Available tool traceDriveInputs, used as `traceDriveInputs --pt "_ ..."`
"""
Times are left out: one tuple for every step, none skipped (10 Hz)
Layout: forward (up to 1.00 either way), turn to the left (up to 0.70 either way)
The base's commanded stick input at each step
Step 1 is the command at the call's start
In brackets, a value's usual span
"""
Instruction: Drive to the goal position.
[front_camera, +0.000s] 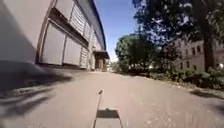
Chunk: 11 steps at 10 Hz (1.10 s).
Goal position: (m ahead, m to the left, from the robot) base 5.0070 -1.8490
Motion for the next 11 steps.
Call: traceDriveInputs --pt "0.7 0.0" --pt "0.7 0.0" --pt "0.7 0.0" --pt "0.7 0.0" --pt "0.7 0.0" --pt "0.7 0.0" --pt "0.7 0.0" --pt "0.7 0.0" --pt "0.7 0.0" --pt "0.7 0.0" --pt "0.7 0.0"
